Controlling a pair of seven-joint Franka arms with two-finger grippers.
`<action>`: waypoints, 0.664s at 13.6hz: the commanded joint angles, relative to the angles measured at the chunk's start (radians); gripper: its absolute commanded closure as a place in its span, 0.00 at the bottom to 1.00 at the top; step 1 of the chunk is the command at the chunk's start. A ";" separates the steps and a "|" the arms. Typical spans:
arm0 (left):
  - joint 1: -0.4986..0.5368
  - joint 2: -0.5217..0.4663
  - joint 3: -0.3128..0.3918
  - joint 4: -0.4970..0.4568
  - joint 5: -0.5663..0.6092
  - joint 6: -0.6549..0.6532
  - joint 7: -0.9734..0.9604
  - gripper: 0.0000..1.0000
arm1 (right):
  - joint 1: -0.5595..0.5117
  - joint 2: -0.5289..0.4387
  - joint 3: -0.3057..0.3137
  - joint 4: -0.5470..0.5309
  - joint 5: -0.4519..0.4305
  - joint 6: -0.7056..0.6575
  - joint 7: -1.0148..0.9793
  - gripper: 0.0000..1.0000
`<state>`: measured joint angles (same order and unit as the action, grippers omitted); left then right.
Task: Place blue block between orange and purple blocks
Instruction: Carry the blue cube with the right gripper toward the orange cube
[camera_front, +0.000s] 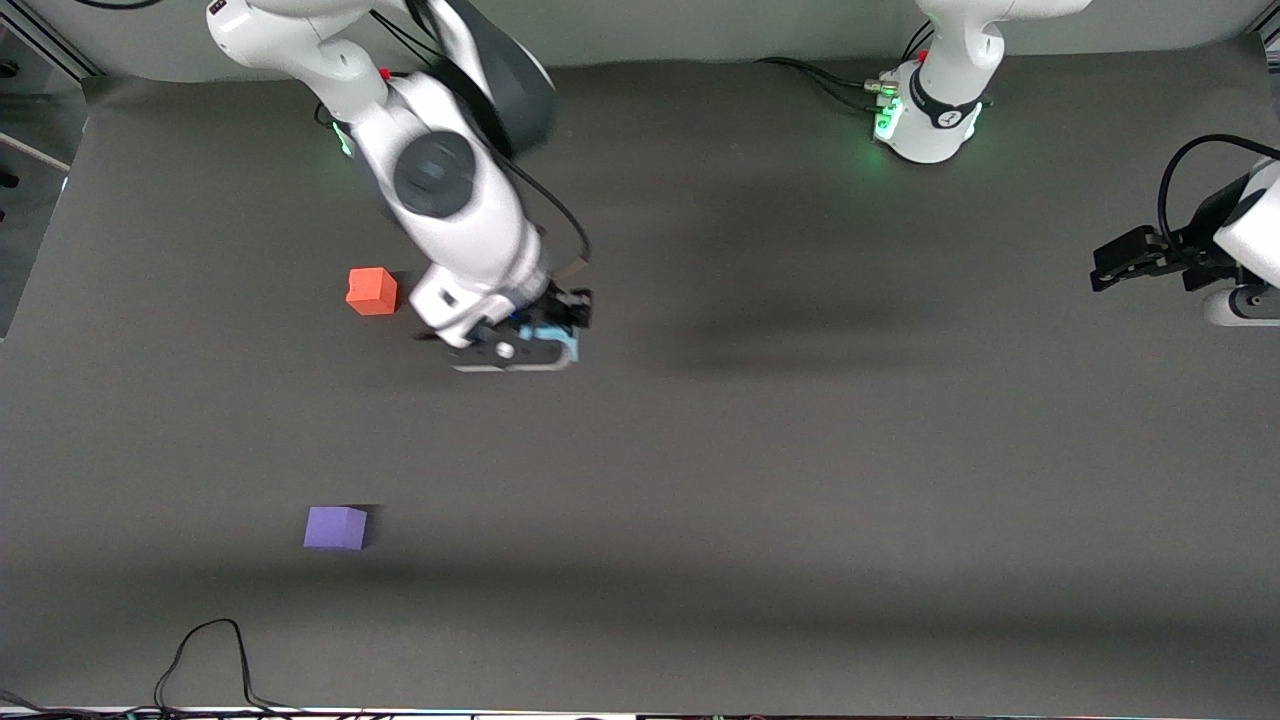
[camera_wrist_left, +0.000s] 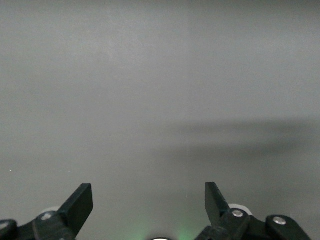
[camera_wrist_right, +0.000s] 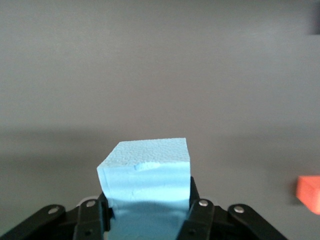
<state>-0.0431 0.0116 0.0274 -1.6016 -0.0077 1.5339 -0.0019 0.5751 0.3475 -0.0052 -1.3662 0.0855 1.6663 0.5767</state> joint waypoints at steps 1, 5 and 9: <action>-0.011 -0.015 0.009 -0.011 0.015 0.005 0.008 0.00 | -0.061 -0.008 0.004 0.076 0.023 -0.132 -0.116 0.75; -0.011 -0.015 0.009 -0.009 0.015 0.008 0.011 0.00 | -0.113 -0.142 -0.132 -0.052 0.016 -0.180 -0.408 0.75; -0.011 -0.015 0.009 -0.009 0.015 0.014 0.013 0.00 | -0.112 -0.194 -0.431 -0.155 0.016 -0.183 -0.838 0.75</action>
<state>-0.0431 0.0116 0.0293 -1.6014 -0.0075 1.5382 -0.0017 0.4574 0.2037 -0.3266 -1.4402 0.0884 1.4750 -0.0960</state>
